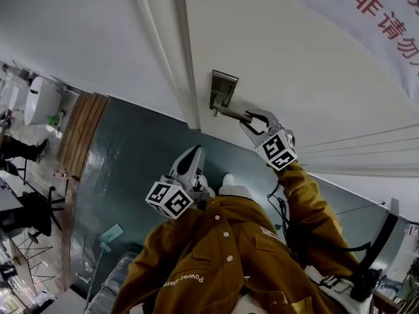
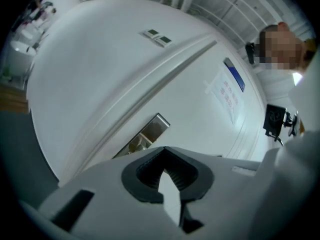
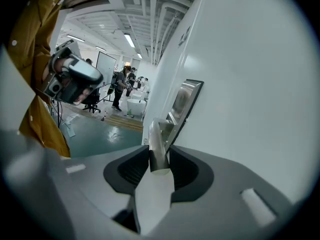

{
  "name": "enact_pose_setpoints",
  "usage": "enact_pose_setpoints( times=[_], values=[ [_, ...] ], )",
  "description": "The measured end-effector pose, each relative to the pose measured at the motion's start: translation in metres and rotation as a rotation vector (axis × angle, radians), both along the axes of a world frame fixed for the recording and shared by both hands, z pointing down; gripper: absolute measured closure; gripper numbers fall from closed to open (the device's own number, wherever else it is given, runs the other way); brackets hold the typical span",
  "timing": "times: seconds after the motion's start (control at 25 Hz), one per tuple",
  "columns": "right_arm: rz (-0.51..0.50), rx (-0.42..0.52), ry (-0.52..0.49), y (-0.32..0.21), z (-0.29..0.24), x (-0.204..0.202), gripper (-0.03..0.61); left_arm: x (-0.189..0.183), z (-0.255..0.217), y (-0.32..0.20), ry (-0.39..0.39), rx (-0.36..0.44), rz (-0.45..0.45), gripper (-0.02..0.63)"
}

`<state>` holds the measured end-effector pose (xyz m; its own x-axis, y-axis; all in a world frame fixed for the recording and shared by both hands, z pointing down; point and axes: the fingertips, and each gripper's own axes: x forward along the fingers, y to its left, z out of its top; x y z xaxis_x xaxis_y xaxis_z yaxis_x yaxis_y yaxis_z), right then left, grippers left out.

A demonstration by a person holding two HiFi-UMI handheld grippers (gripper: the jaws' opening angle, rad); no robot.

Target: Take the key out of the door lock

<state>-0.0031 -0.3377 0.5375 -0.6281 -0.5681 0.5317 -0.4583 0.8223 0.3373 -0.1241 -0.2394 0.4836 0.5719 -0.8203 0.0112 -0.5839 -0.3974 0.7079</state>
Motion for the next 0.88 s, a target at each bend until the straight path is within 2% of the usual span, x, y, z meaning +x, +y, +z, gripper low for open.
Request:
enact_pose_setpoints(
  times=[0.04, 0.08, 0.12, 0.24, 0.36, 0.48, 0.52, 0.64, 0.76, 0.88],
  values=[
    [0.001, 0.000, 0.001, 0.000, 0.000, 0.000, 0.443, -0.001, 0.010, -0.010, 0.053, -0.027, -0.013, 0.611],
    [0.004, 0.000, 0.000, -0.001, 0.000, 0.000, 0.443, -0.001, 0.020, -0.020, 0.106, -0.062, -0.016, 0.547],
    [0.007, 0.000, 0.000, -0.001, 0.000, 0.000, 0.443, 0.000, 0.031, -0.030, 0.158, -0.098, -0.013, 0.422],
    [0.013, -0.004, 0.000, -0.002, 0.001, 0.000, 0.443, 0.005, 0.062, -0.055, 0.302, -0.178, -0.012, 0.420],
    [0.018, -0.009, 0.001, -0.002, 0.001, 0.000, 0.443, 0.008, 0.095, -0.079, 0.374, -0.248, -0.018, 0.424],
    [0.026, -0.011, -0.002, -0.003, 0.001, 0.001, 0.442, 0.025, 0.108, -0.100, 0.569, -0.281, 0.027, 0.453],
    [0.030, -0.011, -0.004, -0.003, 0.000, 0.001, 0.440, 0.029, 0.111, -0.106, 0.604, -0.288, 0.040, 0.462],
    [0.044, -0.012, -0.013, -0.003, -0.004, 0.001, 0.439, 0.029, 0.130, -0.120, 0.608, -0.316, 0.036, 0.474],
    [0.058, -0.016, -0.013, -0.001, -0.003, 0.001, 0.437, 0.036, 0.133, -0.132, 0.704, -0.322, 0.051, 0.477],
    [0.068, -0.019, -0.008, -0.002, -0.001, 0.003, 0.437, 0.043, 0.140, -0.141, 0.701, -0.339, 0.067, 0.479]
  ],
)
